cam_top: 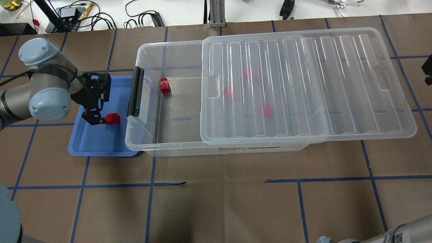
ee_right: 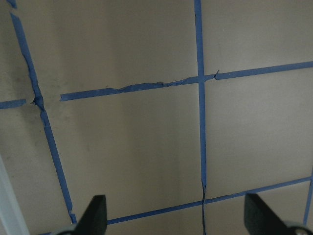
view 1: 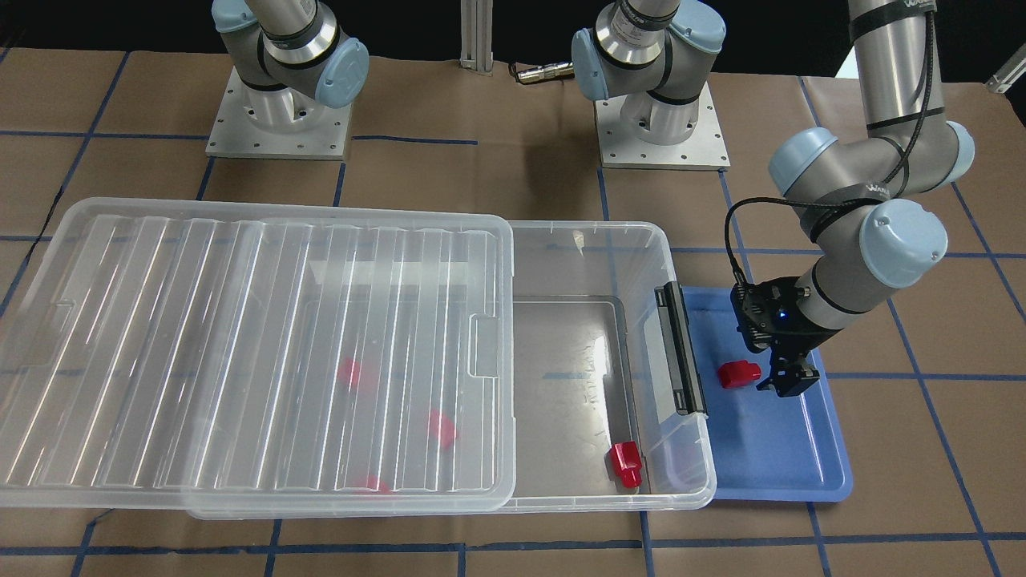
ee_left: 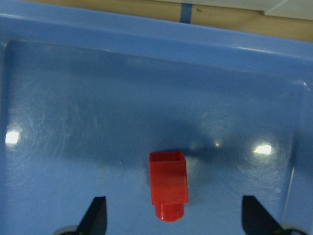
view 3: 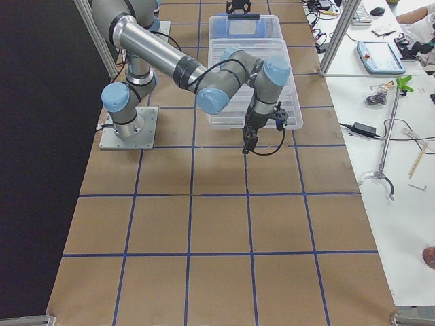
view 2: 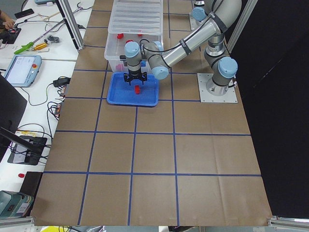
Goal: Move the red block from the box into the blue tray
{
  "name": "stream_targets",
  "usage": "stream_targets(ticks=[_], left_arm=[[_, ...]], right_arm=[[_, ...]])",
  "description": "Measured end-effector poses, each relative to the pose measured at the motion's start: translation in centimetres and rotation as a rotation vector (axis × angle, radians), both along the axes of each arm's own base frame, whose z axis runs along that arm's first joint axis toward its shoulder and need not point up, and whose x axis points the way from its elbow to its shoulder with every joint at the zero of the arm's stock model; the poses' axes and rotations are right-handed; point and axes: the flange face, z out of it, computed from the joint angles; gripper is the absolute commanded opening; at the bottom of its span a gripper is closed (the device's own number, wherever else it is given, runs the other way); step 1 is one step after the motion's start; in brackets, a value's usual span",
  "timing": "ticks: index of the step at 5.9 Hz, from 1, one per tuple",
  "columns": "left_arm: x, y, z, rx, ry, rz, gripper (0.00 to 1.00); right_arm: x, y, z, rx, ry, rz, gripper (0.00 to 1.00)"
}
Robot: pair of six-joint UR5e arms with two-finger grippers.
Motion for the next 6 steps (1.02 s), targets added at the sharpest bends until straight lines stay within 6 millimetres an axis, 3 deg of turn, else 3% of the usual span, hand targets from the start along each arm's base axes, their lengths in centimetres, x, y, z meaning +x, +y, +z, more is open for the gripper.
stream_targets(ticks=[2, 3, 4, 6], left_arm=[[-3.0, 1.6, 11.3, 0.022, -0.005, 0.062, 0.98], [-4.9, 2.2, 16.7, 0.044, -0.003, 0.077, 0.98], [-6.5, 2.8, 20.1, 0.061, -0.003, 0.099, 0.98], [-8.4, 3.4, 21.9, 0.069, -0.017, 0.294, 0.98]], right_arm=[[1.2, 0.3, -2.9, 0.014, -0.088, -0.013, 1.0], [2.7, 0.4, -3.1, -0.003, -0.128, -0.008, 1.0], [4.5, 0.2, -2.7, -0.02, -0.152, 0.006, 1.0], [7.7, -0.2, -2.6, -0.024, -0.161, 0.03, 1.0]])
